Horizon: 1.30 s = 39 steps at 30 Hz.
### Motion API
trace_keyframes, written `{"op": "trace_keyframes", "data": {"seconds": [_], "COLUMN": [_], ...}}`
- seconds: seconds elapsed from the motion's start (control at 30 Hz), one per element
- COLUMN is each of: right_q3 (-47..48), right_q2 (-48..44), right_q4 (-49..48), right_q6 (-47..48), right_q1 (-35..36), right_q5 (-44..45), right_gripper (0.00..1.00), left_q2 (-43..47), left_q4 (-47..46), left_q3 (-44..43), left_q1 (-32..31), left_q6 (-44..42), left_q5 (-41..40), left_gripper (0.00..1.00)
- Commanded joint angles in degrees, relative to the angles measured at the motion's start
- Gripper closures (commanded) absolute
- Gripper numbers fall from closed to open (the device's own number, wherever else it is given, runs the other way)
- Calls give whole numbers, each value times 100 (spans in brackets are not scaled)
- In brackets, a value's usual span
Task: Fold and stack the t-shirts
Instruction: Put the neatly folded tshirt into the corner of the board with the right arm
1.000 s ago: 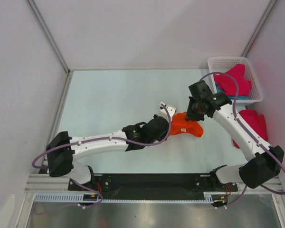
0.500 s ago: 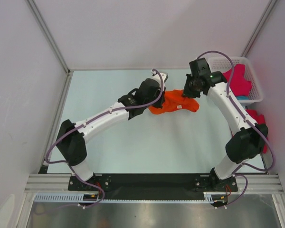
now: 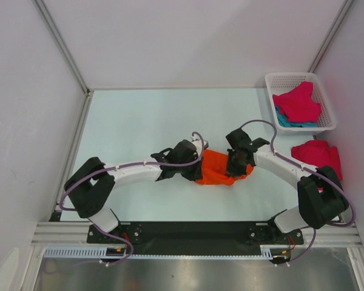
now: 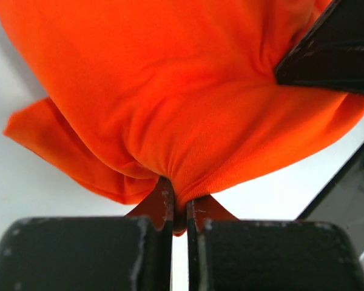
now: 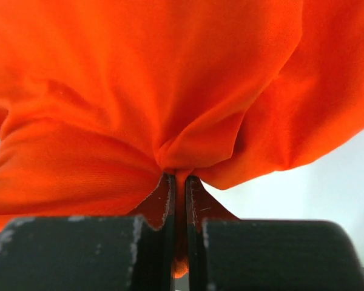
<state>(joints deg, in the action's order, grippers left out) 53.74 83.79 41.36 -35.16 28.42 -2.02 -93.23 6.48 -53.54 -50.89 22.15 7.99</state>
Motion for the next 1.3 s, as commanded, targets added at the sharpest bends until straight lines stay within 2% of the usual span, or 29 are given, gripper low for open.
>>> {"op": "trace_keyframes", "data": {"seconds": [0.0,0.23,0.33,0.37,0.4,0.47,0.5,0.57,0.7,0.93,1.13,1.27], "right_q3": [-153,58,6,-21,-38,-126,-153,-240,-355,-443,-882,-1172], "right_q2": [-380,-749,-969,-1013,-1075,-1206,-1250,-1356,-1427,-1400,-1435,-1471], "right_q4": [504,1189,1382,1427,1471,1567,1576,1577,1506,1489,1199,997], "right_q6": [-350,-921,-1273,-1353,-1449,-1651,-1713,-1854,-2021,-2372,-2636,-2751], "right_q1": [373,1084,1358,1515,1604,1788,1824,1929,2088,2483,2616,2607], "right_q5": [702,1055,1142,1160,1221,1248,1274,1266,1196,1222,1178,1265], "right_gripper": [100,100,85,80,75,67,62,58,55,53,46,37], "left_q2": [902,1658,2010,2098,2281,2449,2607,2713,2828,2740,2740,2845], "left_q4": [-394,2,151,187,230,318,354,485,705,714,749,846], "left_q3": [133,335,511,615,677,844,889,941,898,854,889,898], "left_q1": [159,18,-157,-253,-298,-377,-386,-395,-395,-395,-386,-395], "left_q6": [184,263,360,421,465,544,571,571,492,571,597,545], "left_q5": [-368,-412,-430,-473,-604,-728,-789,-955,-1185,-1230,-1221,-1238], "left_gripper": [100,97,70,49,41,28,25,16,12,11,11,11]}}
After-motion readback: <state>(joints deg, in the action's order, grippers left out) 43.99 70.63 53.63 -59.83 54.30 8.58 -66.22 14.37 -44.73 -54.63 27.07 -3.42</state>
